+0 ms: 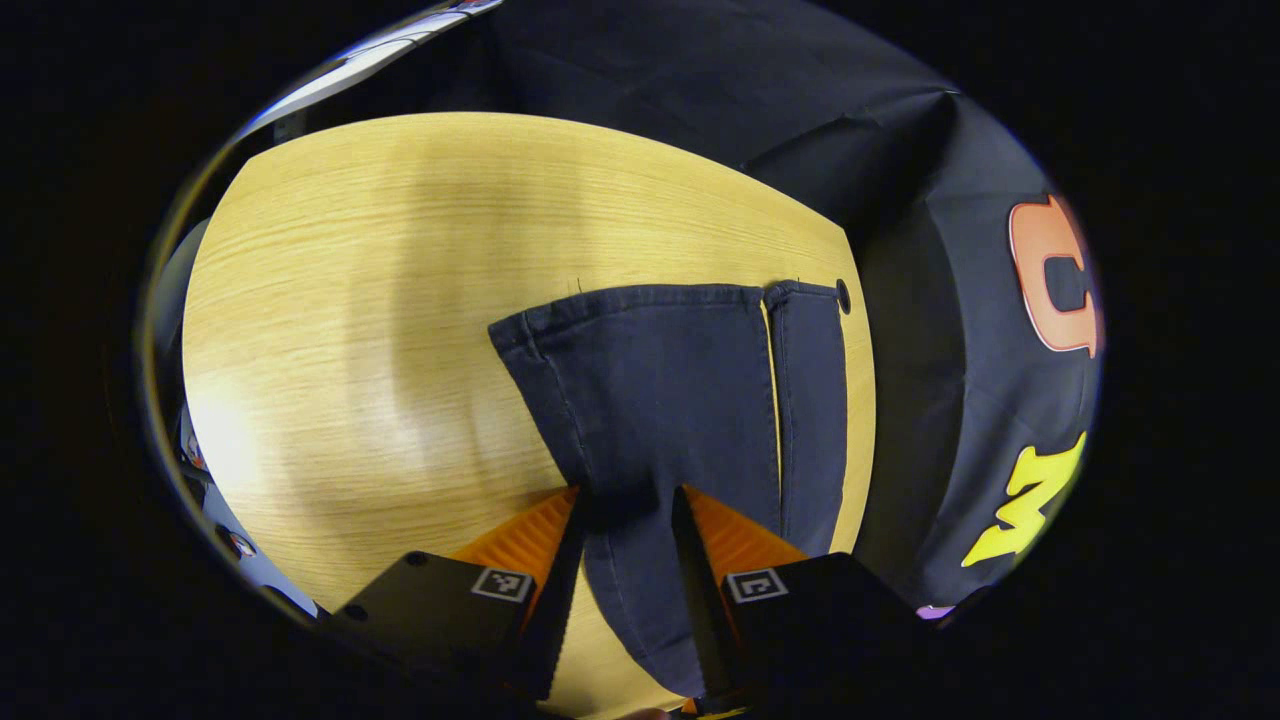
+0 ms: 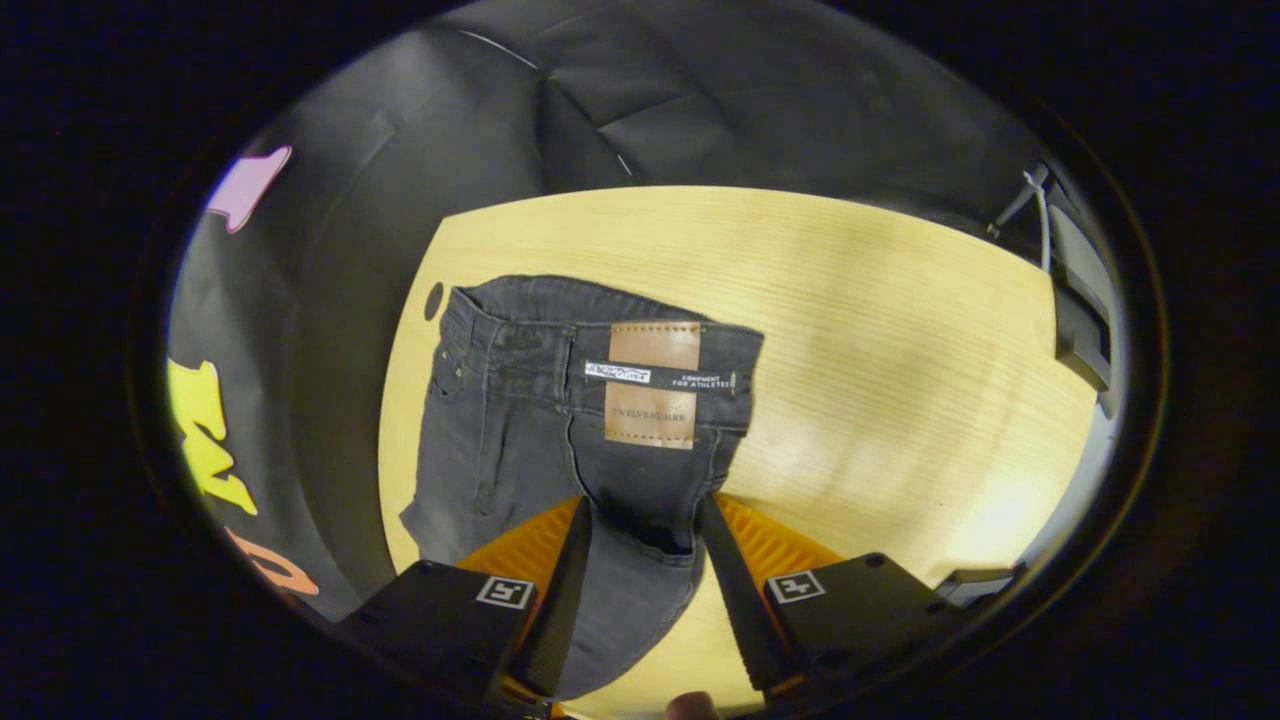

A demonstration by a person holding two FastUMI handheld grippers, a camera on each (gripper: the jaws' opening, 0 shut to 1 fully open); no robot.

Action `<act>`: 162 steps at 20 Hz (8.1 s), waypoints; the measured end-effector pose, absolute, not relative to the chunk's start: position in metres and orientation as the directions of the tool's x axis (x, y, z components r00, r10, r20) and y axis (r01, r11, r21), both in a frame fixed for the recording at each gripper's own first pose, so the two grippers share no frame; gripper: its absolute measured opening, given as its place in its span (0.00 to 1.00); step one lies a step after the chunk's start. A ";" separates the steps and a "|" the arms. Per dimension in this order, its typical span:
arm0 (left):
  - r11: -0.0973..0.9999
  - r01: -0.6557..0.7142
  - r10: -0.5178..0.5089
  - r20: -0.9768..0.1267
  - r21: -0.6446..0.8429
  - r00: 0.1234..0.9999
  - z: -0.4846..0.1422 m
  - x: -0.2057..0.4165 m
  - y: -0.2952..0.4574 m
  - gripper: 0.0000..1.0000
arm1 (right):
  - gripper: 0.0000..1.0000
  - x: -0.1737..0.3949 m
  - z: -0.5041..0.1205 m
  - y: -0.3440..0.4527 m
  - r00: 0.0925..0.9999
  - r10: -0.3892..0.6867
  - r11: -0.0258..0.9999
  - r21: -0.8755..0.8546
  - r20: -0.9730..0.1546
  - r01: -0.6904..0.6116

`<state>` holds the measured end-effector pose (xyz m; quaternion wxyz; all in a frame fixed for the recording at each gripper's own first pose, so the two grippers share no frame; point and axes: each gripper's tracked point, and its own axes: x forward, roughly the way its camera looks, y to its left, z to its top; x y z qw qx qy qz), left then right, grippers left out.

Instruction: Grasp the waist and the cuffs of the jeans and fold them to make the two legs overlap; first hold the waist and fold one-third of the jeans toward the cuffs, then hold the cuffs and fold the remaining one-third in the same direction to finish folding.

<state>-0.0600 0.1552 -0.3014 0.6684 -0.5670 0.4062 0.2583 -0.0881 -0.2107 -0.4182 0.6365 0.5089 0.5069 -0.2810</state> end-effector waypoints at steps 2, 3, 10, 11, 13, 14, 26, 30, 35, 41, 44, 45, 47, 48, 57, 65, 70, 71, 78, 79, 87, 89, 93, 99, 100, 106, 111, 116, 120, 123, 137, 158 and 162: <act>0.218 -0.824 -0.100 -0.852 -0.522 0.514 -0.305 -0.065 0.158 0.36 | 0.55 -0.093 -0.422 -0.216 0.290 0.151 0.310 0.324 -0.945 0.894; 0.224 -0.823 -0.104 -0.853 -0.522 0.512 -0.306 -0.063 0.155 0.20 | 0.42 -0.095 -0.424 -0.216 0.276 0.154 0.298 0.311 -0.949 0.903; 0.211 -0.828 -0.122 -0.854 -0.520 0.505 -0.307 -0.060 0.154 0.07 | 0.05 -0.098 -0.422 -0.219 0.286 0.168 0.222 0.319 -0.943 0.921; 0.210 -0.824 -0.129 -0.851 -0.526 0.510 -0.303 -0.060 0.153 0.06 | 0.05 -0.100 -0.420 -0.219 0.279 0.169 0.231 0.313 -0.945 0.921; 0.202 -0.810 -0.133 -0.835 -0.550 0.533 -0.292 -0.057 0.154 0.05 | 0.01 -0.097 -0.417 -0.219 0.290 0.171 0.224 0.324 -0.942 0.919; 0.203 -0.803 -0.136 -0.828 -0.560 0.544 -0.287 -0.056 0.153 0.04 | 0.01 -0.098 -0.415 -0.220 0.299 0.173 0.223 0.333 -0.938 0.916; 0.209 -0.713 -0.182 -0.743 -0.670 0.644 -0.212 -0.009 0.138 0.04 | 0.01 -0.066 -0.364 -0.216 0.413 0.220 0.245 0.460 -0.884 0.854; 0.249 -0.678 -0.200 -0.722 -0.691 0.662 -0.195 0.023 0.135 0.04 | 0.01 -0.033 -0.337 -0.213 0.461 0.234 0.274 0.513 -0.856 0.813; 0.266 -0.650 -0.228 -0.701 -0.712 0.676 -0.180 0.070 0.140 0.04 | 0.01 0.015 -0.327 -0.205 0.476 0.255 0.316 0.538 -0.842 0.782; 0.333 -0.619 -0.250 -0.700 -0.711 0.669 -0.179 0.135 0.134 0.04 | 0.01 0.071 -0.326 -0.199 0.481 0.273 0.339 0.552 -0.833 0.762; 0.361 -0.619 -0.242 -0.711 -0.698 0.660 -0.187 0.164 0.139 0.04 | 0.01 0.101 -0.332 -0.201 0.484 0.264 0.369 0.551 -0.834 0.748; 0.373 -0.619 -0.241 -0.717 -0.691 0.654 -0.192 0.174 0.140 0.04 | 0.01 0.111 -0.336 -0.202 0.485 0.261 0.380 0.550 -0.835 0.743; 0.385 -0.611 -0.251 -0.716 -0.691 0.652 -0.204 0.193 0.140 0.04 | 0.01 0.129 -0.350 -0.204 0.483 0.255 0.395 0.546 -0.838 0.739; 0.392 -0.604 -0.259 -0.713 -0.694 0.651 -0.211 0.203 0.141 0.04 | 0.01 0.139 -0.359 -0.204 0.485 0.254 0.400 0.548 -0.837 0.735; 0.452 -0.594 -0.294 -0.740 -0.665 0.604 -0.277 0.248 0.135 0.04 | 0.01 0.179 -0.425 -0.194 0.462 0.230 0.439 0.515 -0.856 0.736; 0.456 -0.674 -0.236 -0.809 -0.581 0.538 -0.309 0.241 0.139 0.08 | 0.01 0.181 -0.437 -0.195 0.423 0.208 0.535 0.464 -0.882 0.706; 0.497 -0.631 -0.218 -0.790 -0.595 0.573 -0.289 0.255 0.134 0.62 | 0.17 0.182 -0.438 -0.191 0.456 0.206 0.503 0.494 -0.866 0.709; 0.525 -0.640 -0.192 -0.811 -0.561 0.553 -0.292 0.252 0.136 0.80 | 0.22 0.187 -0.436 -0.190 0.458 0.198 0.506 0.490 -0.867 0.710; 0.596 -0.545 -0.129 -0.741 -0.589 0.659 -0.209 0.244 0.141 0.99 | 0.98 0.185 -0.379 -0.195 0.555 0.156 0.582 0.530 -0.817 0.617; 0.641 -0.503 -0.109 -0.718 -0.579 0.687 -0.191 0.243 0.140 0.99 | 0.98 0.183 -0.366 -0.196 0.573 0.142 0.605 0.528 -0.807 0.595; 0.943 -0.098 -0.053 -0.432 -0.319 0.900 -0.026 0.195 0.093 0.99 | 0.98 0.125 -0.208 -0.205 0.785 0.011 0.825 0.449 -0.619 0.343; 0.968 -0.023 -0.068 -0.347 -0.252 0.935 0.006 0.179 0.073 0.99 | 0.98 0.104 -0.155 -0.202 0.862 -0.019 0.898 0.370 -0.507 0.238; 0.976 0.083 -0.135 -0.261 -0.200 0.956 0.028 0.130 0.030 1.00 | 0.98 0.051 -0.113 -0.186 0.911 -0.063 0.948 0.261 -0.407 0.182; 0.986 0.122 -0.147 -0.234 -0.117 0.961 0.008 0.067 -0.019 0.98 | 0.98 -0.001 -0.102 -0.163 0.915 -0.127 0.972 0.137 -0.383 0.192; 0.985 0.122 -0.149 -0.254 -0.120 0.956 0.002 0.061 -0.022 0.98 | 0.98 -0.011 -0.100 -0.157 0.917 -0.132 0.973 0.127 -0.377 0.192; 0.982 0.128 -0.162 -0.276 -0.136 0.947 -0.002 0.051 -0.042 0.99 | 1.00 -0.023 -0.125 -0.156 0.906 -0.122 0.981 0.088 -0.405 0.171; 0.986 0.131 -0.156 -0.300 -0.100 0.941 0.002 0.045 -0.049 0.98 | 0.93 0.010 -0.195 -0.187 0.866 -0.110 0.975 0.117 -0.488 0.190; 0.993 0.093 -0.113 -0.312 -0.079 0.943 0.006 0.044 -0.057 0.98 | 0.98 0.040 -0.280 -0.231 0.826 -0.088 0.972 0.134 -0.558 0.194; 0.995 0.045 -0.069 -0.323 -0.084 0.944 0.007 0.042 -0.061 0.98 | 0.93 0.080 -0.338 -0.261 0.798 -0.061 0.965 0.169 -0.600 0.202; 0.993 0.018 -0.058 -0.348 -0.115 0.936 0.001 0.036 -0.068 0.98 | 0.98 0.109 -0.381 -0.282 0.775 -0.040 0.957 0.198 -0.631 0.212; 0.980 -0.129 0.066 -0.364 -0.153 0.929 -0.004 0.017 -0.045 0.99 | 0.62 0.138 -0.456 -0.270 0.642 0.095 0.943 0.274 -0.761 0.186; 0.963 -0.170 0.103 -0.297 -0.210 0.949 -0.007 0.009 0.050 0.99 | 0.01 0.149 -0.303 -0.199 0.700 0.073 0.982 0.174 -0.711 0.073; 0.953 -0.169 0.091 -0.295 -0.251 0.951 -0.011 0.009 0.062 0.98 | 0.01 0.148 -0.263 -0.132 0.717 0.125 0.982 0.187 -0.686 0.008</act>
